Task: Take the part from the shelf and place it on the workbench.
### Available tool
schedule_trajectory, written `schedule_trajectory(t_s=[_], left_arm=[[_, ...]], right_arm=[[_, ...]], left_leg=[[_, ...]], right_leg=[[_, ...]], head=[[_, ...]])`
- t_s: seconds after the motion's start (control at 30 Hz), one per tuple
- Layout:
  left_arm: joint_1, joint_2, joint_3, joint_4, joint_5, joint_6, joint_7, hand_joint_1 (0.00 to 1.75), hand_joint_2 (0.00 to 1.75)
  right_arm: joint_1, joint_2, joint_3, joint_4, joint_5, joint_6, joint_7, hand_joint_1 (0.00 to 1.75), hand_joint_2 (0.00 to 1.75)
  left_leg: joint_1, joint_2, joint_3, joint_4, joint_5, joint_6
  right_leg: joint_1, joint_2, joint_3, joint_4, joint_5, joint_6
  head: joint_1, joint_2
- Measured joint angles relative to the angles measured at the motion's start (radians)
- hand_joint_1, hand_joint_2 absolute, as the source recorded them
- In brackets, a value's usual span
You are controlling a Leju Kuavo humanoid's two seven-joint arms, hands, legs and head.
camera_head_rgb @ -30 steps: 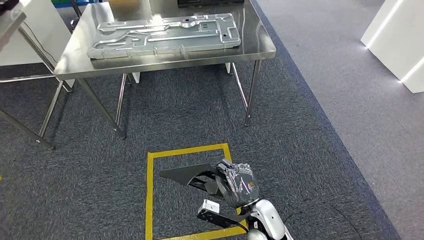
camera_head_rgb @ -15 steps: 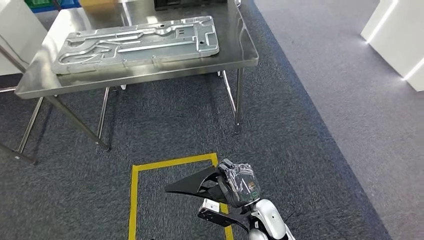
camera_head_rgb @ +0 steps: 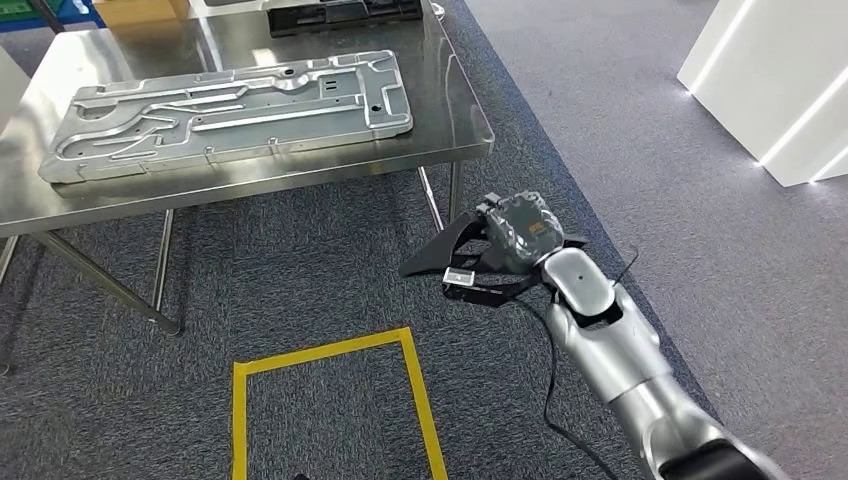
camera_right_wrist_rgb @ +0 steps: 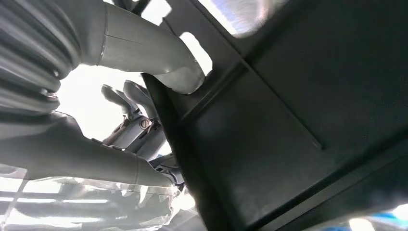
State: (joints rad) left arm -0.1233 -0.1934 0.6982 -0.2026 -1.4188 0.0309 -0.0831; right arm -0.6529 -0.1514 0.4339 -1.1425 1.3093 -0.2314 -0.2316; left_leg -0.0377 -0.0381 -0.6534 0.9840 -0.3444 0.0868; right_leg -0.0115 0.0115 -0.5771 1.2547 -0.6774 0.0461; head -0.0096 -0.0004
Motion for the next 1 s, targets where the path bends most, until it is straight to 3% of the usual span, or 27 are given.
schedule_trajectory(t_s=[0.03,0.1,0.17,0.27,0.3,0.37,0.47,0.5,0.53,0.57,0.63,0.67,0.77,0.83,0.9,0.97,1.0], left_arm=[[0.001,0.0,0.0,0.0,-0.001,0.0,-0.001,0.0,1.75],[0.0,0.0,0.0,0.0,-0.002,0.0,-0.003,0.0,1.75],[-0.002,0.0,0.0,0.0,0.0,-0.002,-0.003,0.0,1.75],[-0.002,0.001,0.002,0.0,0.011,-0.007,-0.004,0.0,1.75],[-0.001,0.002,0.003,0.0,0.015,-0.008,-0.005,0.0,1.75],[-0.002,0.003,0.004,0.0,0.018,-0.008,-0.007,0.0,1.75],[-0.008,0.003,0.005,0.0,0.019,-0.01,-0.013,0.0,1.75],[-0.01,0.003,0.005,0.0,0.019,-0.012,-0.015,0.0,1.75],[-0.011,0.003,0.006,0.0,0.019,-0.013,-0.017,0.0,1.75],[-0.011,0.003,0.006,0.0,0.019,-0.015,-0.019,0.0,1.75],[-0.008,0.003,0.007,0.0,0.023,-0.018,-0.021,0.0,1.75],[-0.006,0.003,0.008,0.0,0.027,-0.019,-0.022,0.0,1.75],[-0.004,0.003,0.011,0.001,0.037,-0.02,-0.025,0.0,1.75],[-0.001,0.003,0.014,0.001,0.04,-0.02,-0.026,0.0,1.75],[0.0,0.003,0.017,0.001,0.042,-0.02,-0.027,0.0,1.75],[-0.001,0.003,0.02,0.001,0.046,-0.02,-0.028,0.0,1.75],[0.001,0.002,0.022,0.001,0.048,-0.02,-0.029,0.0,1.75]], right_arm=[[-0.062,-0.008,0.012,0.041,0.003,0.022,-0.005,1.75,1.75],[-0.203,-0.02,0.041,0.124,0.01,0.073,-0.01,1.75,1.75],[-0.351,-0.025,0.079,0.21,0.017,0.123,-0.016,1.75,1.75],[-0.541,-0.026,0.141,0.325,0.024,0.182,-0.032,1.75,1.75],[-0.593,-0.023,0.159,0.357,0.025,0.198,-0.038,1.75,1.75],[-0.685,-0.011,0.197,0.412,0.029,0.225,-0.05,1.75,1.75],[-0.783,0.014,0.259,0.475,0.043,0.258,-0.06,1.75,1.75],[-0.805,0.023,0.281,0.492,0.048,0.267,-0.062,1.75,1.75],[-0.823,0.03,0.302,0.506,0.052,0.275,-0.063,1.75,1.75],[-0.839,0.038,0.321,0.517,0.056,0.281,-0.064,1.75,1.75],[-0.873,0.056,0.353,0.536,0.059,0.292,-0.065,1.75,1.75],[-0.89,0.065,0.369,0.545,0.06,0.296,-0.065,1.75,1.75],[-0.928,0.089,0.412,0.568,0.059,0.307,-0.065,1.75,1.75],[-0.946,0.104,0.438,0.58,0.057,0.311,-0.065,1.75,1.75],[-0.964,0.119,0.463,0.594,0.055,0.312,-0.065,1.75,1.75],[-0.972,0.128,0.488,0.609,0.055,0.312,-0.066,1.75,1.75],[-0.973,0.131,0.499,0.618,0.055,0.312,-0.066,1.75,1.75]], left_leg=[[0.004,0.0,0.0,0.009,-0.007,-0.006],[0.012,0.0,-0.003,0.035,-0.025,-0.019],[0.012,0.001,-0.014,0.06,-0.038,-0.033],[0.011,-0.002,-0.028,0.067,-0.037,-0.049],[0.011,0.0,-0.032,0.072,-0.041,-0.055],[0.015,0.012,-0.057,0.13,-0.079,-0.071],[0.033,0.027,-0.132,0.313,-0.162,-0.093],[0.038,0.029,-0.144,0.342,-0.165,-0.097],[0.042,0.031,-0.137,0.332,-0.149,-0.1],[0.046,0.032,-0.112,0.284,-0.118,-0.102],[0.047,0.034,-0.042,0.152,-0.067,-0.1],[0.045,0.035,-0.016,0.103,-0.062,-0.094],[0.039,0.035,0.019,0.053,-0.089,-0.068],[0.041,0.032,0.049,0.04,-0.1,-0.051],[0.039,0.03,0.078,0.033,-0.115,-0.038],[0.035,0.028,0.105,0.031,-0.138,-0.029],[0.033,0.024,0.122,0.03,-0.151,-0.027]], right_leg=[[-0.006,-0.001,-0.02,-0.013,0.038,0.009],[-0.016,-0.002,-0.019,-0.109,0.132,0.022],[-0.017,0.0,-0.01,-0.18,0.177,0.012],[-0.012,-0.002,-0.016,-0.191,0.184,-0.023],[-0.014,-0.006,-0.017,-0.193,0.187,-0.03],[-0.019,-0.01,-0.016,-0.2,0.194,-0.042],[-0.02,-0.011,-0.014,-0.203,0.193,-0.045],[-0.021,-0.01,-0.012,-0.203,0.19,-0.044],[-0.022,-0.01,-0.007,-0.203,0.185,-0.041],[-0.024,-0.01,0.0,-0.203,0.179,-0.038],[-0.026,-0.01,0.014,-0.207,0.168,-0.029],[-0.027,-0.008,0.019,-0.211,0.164,-0.022],[-0.024,-0.006,0.037,-0.224,0.169,0.001],[-0.025,-0.009,0.035,-0.193,0.174,0.011],[-0.023,-0.01,-0.03,-0.093,0.167,0.01],[-0.015,-0.01,-0.131,0.022,0.132,0.005],[-0.009,-0.01,-0.171,0.048,0.112,0.0]], head=[[0.0,0.0],[0.0,0.0],[0.0,0.0],[0.0,0.0],[0.0,0.0],[0.0,0.0],[0.0,0.0],[0.0,0.0],[0.0,0.0],[0.0,0.0],[0.0,0.0],[0.0,0.0],[0.0,0.0],[0.0,0.0],[0.001,0.0],[0.001,0.0],[0.001,0.0]])
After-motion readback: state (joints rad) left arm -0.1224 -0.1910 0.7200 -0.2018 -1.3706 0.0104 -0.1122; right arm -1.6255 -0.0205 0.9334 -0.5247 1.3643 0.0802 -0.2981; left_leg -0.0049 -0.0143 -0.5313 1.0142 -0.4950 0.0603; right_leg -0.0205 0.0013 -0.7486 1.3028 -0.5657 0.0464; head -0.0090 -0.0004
